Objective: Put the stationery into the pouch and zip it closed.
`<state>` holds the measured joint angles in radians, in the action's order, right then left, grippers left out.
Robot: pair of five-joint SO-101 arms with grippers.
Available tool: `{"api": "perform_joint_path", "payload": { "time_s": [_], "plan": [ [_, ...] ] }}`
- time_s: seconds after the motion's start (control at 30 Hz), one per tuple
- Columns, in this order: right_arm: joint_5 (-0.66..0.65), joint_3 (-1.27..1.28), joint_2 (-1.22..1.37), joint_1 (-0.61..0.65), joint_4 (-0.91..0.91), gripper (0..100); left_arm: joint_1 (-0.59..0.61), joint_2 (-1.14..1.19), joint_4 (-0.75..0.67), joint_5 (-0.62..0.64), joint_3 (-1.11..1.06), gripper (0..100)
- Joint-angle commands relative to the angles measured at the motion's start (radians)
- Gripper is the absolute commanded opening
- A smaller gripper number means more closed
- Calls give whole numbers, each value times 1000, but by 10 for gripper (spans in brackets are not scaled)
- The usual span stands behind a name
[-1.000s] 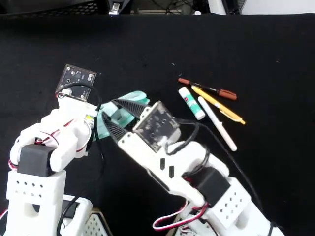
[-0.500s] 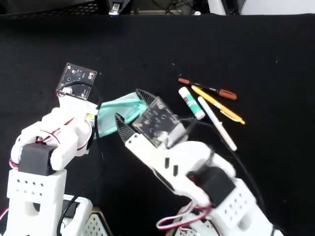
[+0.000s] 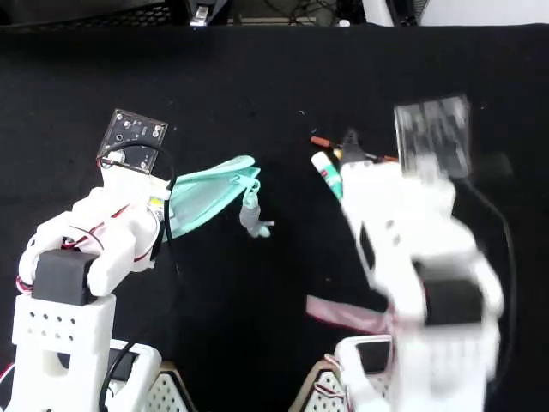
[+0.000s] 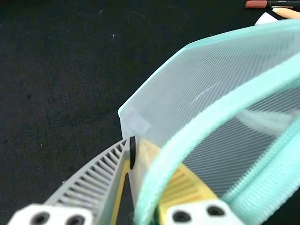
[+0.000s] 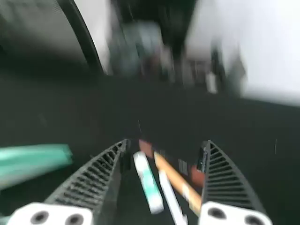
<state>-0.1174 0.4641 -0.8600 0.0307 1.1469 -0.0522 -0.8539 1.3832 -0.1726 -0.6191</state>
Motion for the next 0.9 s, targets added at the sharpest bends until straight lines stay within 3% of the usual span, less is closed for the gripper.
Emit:
{"api": "perform_joint_path", "payload": {
  "time_s": [0.0, 0.2, 0.43, 0.63, 0.87],
  "plan": [
    [-49, 5, 355, -43, -38, 230, 4, 80, -5, -5, -53, 30],
    [-176, -137, 855, -37, -226, 230, 5, 80, -3, -5, -54, 30],
    [-321, -472, 1234, -11, -129, 229, 4, 80, -8, -8, -54, 30],
    [-318, -713, 1380, 9, -34, 229, 5, 80, -8, -9, -54, 30],
    [-319, -768, 1403, 92, 37, 219, 5, 80, -9, -11, -54, 30]
  ]
}}
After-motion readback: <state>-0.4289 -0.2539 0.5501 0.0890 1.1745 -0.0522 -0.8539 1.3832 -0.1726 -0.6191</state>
